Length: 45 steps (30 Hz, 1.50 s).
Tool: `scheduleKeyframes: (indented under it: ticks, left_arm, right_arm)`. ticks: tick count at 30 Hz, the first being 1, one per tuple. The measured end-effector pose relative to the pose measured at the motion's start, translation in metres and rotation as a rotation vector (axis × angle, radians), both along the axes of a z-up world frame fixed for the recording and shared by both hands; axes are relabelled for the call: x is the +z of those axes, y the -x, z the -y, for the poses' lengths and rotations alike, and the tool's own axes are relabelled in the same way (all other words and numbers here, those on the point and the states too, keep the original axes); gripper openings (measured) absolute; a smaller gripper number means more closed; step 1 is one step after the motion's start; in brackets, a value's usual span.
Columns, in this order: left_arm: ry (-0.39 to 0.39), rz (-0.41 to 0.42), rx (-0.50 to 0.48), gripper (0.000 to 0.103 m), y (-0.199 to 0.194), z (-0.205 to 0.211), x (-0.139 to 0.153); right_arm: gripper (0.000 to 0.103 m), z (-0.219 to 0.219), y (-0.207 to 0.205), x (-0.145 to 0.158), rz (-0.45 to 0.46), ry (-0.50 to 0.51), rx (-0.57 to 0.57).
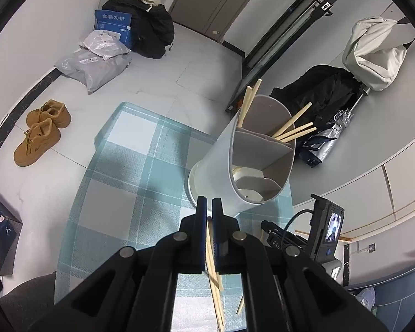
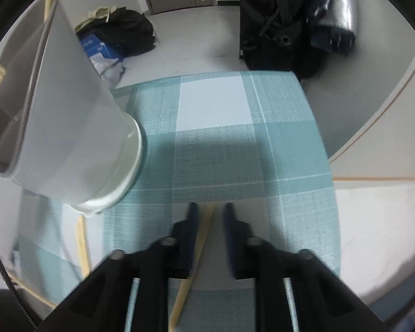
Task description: Organize utensils
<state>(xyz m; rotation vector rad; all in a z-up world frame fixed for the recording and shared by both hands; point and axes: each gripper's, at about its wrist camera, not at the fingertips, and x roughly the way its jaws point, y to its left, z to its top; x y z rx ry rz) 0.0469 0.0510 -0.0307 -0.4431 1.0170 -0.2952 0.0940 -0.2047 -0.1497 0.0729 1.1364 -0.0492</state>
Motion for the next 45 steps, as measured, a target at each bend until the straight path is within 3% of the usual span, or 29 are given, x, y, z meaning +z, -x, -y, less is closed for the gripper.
scheduleKeyframes:
  ticks: [4,16,25,29,31,34,36,37,39,45]
  left_arm:
    - [-0.014,0.005,-0.024,0.001,0.001,0.005,0.004]
    - [-0.112,0.082,-0.095,0.001,0.020,0.035,0.034]
    - [-0.215,0.117,-0.126,0.000,0.036,0.055,0.048]
    - [-0.241,0.107,-0.043,0.000,0.030,0.039,0.044]
    - [-0.195,0.039,-0.012,0.001,0.020,0.025,0.031]
    - [-0.175,-0.075,0.057,0.023,0.004,0.003,0.004]
    - [-0.155,-0.116,0.091,0.058,-0.005,-0.006,-0.013]
    - [-0.137,-0.141,0.108,0.065,-0.010,-0.009,-0.023]
    - [-0.102,-0.191,0.134,0.068,-0.020,-0.009,-0.041]
    - [-0.165,-0.280,0.154,0.068,-0.043,0.003,-0.083]
  right_arm:
    - [0.005,0.010,0.003,0.002,0.037,-0.064,-0.015]
    - [0.005,0.047,0.066,0.074,0.386,-0.337,0.001]
    - [0.005,0.026,0.092,0.101,0.526,-0.333,0.123]
    - [0.005,0.025,0.101,0.109,0.547,-0.353,0.136]
    - [0.005,0.027,0.102,0.108,0.550,-0.362,0.130]
    - [0.005,0.031,0.101,0.104,0.542,-0.380,0.109]
    - [0.005,0.034,0.097,0.101,0.534,-0.393,0.092]
    - [0.005,0.035,0.096,0.100,0.533,-0.397,0.086]
    - [0.005,0.038,0.094,0.098,0.531,-0.400,0.080]
    - [0.005,0.045,0.090,0.096,0.530,-0.400,0.065]
